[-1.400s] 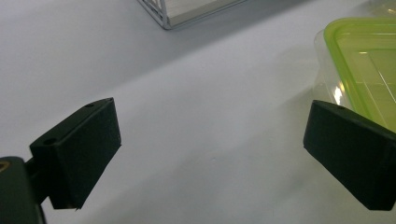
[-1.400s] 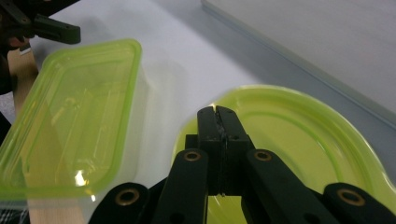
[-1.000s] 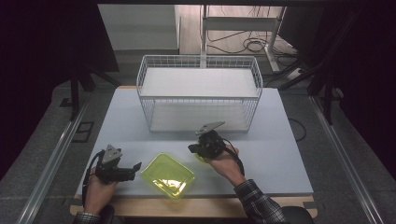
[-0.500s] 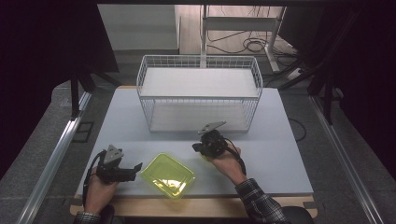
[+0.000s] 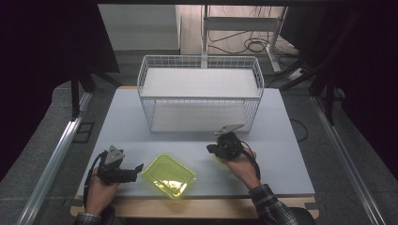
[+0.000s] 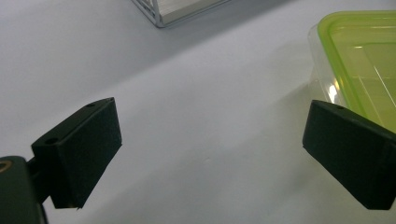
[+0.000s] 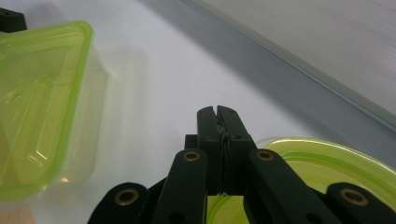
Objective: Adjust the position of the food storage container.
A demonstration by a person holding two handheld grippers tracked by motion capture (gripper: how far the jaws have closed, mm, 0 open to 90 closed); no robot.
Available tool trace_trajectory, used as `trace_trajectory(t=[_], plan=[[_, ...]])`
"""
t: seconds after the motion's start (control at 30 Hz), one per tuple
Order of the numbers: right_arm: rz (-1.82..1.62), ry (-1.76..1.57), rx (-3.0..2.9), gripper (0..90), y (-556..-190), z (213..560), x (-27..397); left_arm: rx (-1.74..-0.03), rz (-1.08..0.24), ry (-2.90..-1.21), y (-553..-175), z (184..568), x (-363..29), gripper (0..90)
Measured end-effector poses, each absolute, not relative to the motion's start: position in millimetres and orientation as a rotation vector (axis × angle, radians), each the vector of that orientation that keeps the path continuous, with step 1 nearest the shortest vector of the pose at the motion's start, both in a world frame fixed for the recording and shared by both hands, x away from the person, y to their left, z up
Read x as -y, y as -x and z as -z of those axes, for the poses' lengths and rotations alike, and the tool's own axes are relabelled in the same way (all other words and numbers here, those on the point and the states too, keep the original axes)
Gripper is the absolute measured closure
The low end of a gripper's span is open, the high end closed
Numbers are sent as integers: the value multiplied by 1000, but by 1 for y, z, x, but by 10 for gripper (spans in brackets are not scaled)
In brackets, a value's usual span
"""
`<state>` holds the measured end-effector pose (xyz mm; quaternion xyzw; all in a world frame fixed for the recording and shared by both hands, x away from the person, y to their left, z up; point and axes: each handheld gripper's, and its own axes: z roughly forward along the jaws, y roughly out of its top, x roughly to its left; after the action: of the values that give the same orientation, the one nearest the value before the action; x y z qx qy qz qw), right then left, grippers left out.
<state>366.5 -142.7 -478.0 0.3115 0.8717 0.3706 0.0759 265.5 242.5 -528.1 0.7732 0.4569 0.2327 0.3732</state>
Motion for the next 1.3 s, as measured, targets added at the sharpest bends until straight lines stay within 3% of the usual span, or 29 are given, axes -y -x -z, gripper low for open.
trace_trajectory(t=[1.3], plan=[[-1037, -1208, -2400, 887, -346, 473, 250, -1193, -567, -1992, -266, 527, -240, 67]])
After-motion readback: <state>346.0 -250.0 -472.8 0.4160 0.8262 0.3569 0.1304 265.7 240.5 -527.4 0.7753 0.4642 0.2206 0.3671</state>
